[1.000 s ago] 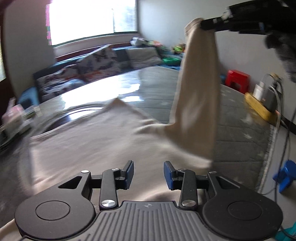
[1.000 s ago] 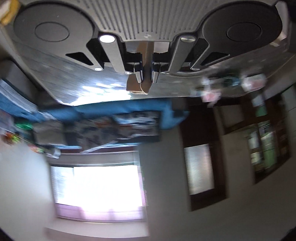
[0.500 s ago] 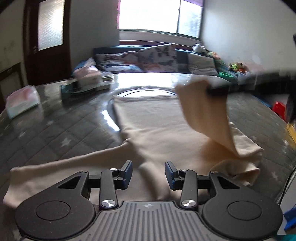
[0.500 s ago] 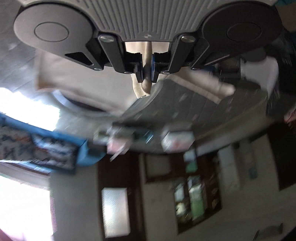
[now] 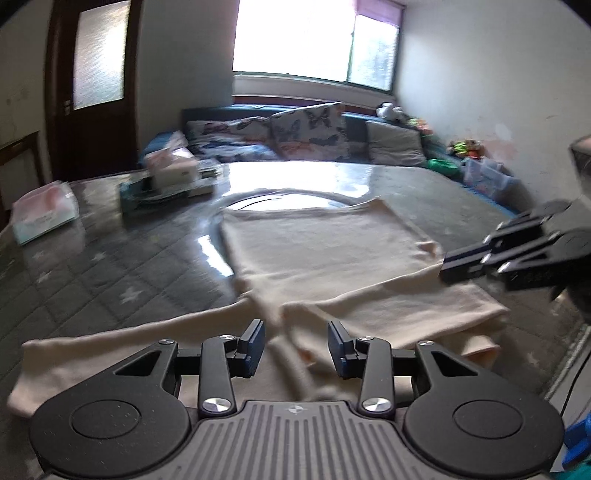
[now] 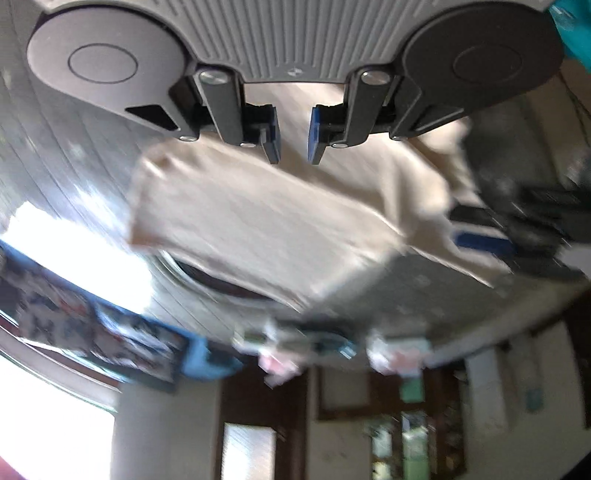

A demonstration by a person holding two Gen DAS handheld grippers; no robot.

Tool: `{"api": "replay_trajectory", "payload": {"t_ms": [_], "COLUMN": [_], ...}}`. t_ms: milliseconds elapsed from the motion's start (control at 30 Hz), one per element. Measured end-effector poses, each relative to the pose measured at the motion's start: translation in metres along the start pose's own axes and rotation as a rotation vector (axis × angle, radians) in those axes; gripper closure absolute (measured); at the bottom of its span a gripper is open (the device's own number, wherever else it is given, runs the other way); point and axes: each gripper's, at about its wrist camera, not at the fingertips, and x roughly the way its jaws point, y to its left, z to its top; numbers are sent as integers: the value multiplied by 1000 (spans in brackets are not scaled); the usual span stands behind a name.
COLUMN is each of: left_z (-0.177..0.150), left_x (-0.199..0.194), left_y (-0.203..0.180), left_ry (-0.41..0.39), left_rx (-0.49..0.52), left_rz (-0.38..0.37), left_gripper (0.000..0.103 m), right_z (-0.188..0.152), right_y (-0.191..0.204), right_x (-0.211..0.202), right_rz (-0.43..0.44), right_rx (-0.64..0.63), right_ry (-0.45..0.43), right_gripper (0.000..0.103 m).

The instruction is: Fold clothes

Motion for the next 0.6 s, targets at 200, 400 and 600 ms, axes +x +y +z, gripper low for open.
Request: {"api": "replay_trajectory", "payload": {"t_ms": [200,400,600], "left_z": [8,10,16], "left_x": [21,50,66], "left_y": [-27,-29,-22], "left_ry": [14,106,115], "left_rx": [80,90,29], "left_rz": [-81,-97,-85], "left_gripper": [75,75,75], "right_z": [-31,-20,-9], "right_y": [-27,-38,-53], "right_x": [12,8,36], "right_rz": [-59,-54,-61], "right_rx": [63,74,115], "right_ry": [71,13,2], "right_gripper": [88,88,88]}}
